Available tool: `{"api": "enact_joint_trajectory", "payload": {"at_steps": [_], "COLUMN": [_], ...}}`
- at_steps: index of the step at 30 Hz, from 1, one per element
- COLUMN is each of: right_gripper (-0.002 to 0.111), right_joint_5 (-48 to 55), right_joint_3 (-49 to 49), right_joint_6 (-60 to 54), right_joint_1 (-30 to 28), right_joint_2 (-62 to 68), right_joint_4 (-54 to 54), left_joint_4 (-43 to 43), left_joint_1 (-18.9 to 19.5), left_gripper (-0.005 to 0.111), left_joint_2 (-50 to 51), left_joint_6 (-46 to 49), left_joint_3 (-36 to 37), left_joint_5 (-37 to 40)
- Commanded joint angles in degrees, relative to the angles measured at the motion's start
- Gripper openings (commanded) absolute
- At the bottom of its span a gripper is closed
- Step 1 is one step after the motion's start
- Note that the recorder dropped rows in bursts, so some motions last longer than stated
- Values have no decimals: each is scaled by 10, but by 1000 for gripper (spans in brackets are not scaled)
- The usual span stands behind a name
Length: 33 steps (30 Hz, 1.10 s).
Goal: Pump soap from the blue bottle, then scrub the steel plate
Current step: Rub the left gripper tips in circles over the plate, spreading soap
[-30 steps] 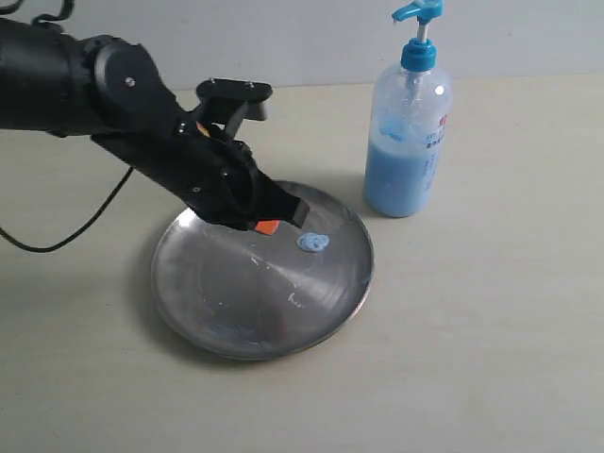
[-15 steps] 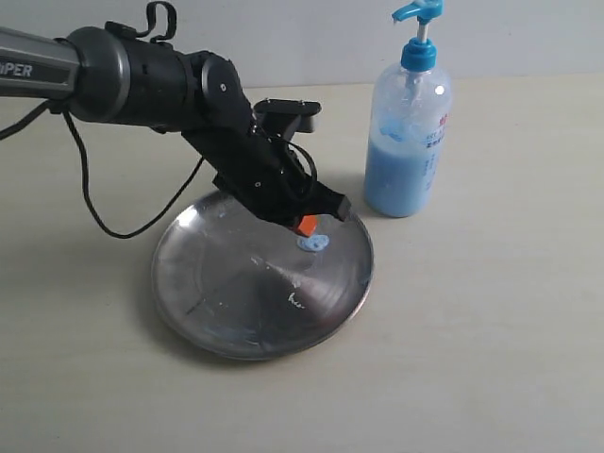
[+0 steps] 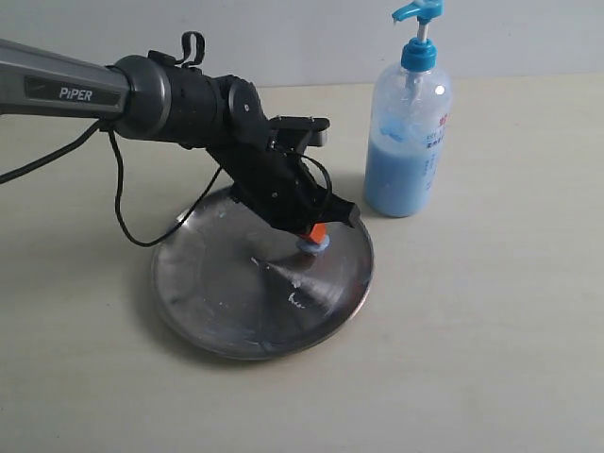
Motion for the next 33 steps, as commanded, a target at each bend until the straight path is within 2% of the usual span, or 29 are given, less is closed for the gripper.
{"api": "enact_joint_trajectory", "payload": {"at_steps": [1,6,9,14,23,28,33], "right_gripper": [4,4,4,4,4,4,4], "right_joint_5": [-1,-1,-1,-1,-1,-1,-1], "right_joint_3": [1,1,1,1,1,1,1], "right_joint_6": [-5,-5,-5,-5,-5,-5,-5], "right_joint_1": [0,0,0,0,0,0,0], "right_joint_2": [-2,-2,-2,-11,-14,-14,-14], "right_joint_4": [4,5,7,7,7,8,8], "left_joint_4": [9,37,76,130,119,44,27], "left_joint_1": [-2,-2,-2,-2,-4,-6,-19], "left_gripper": [0,0,0,0,0,0,0], "left_joint_2": [13,13,11,11,11,11,11], "left_joint_6": [-5,-7,-48,-74,-74,-56,-50], "left_joint_3": [-1,-1,-3,-27,-60,-60,-60], "left_joint_5": [-5,-3,4,65,138,128,93]}}
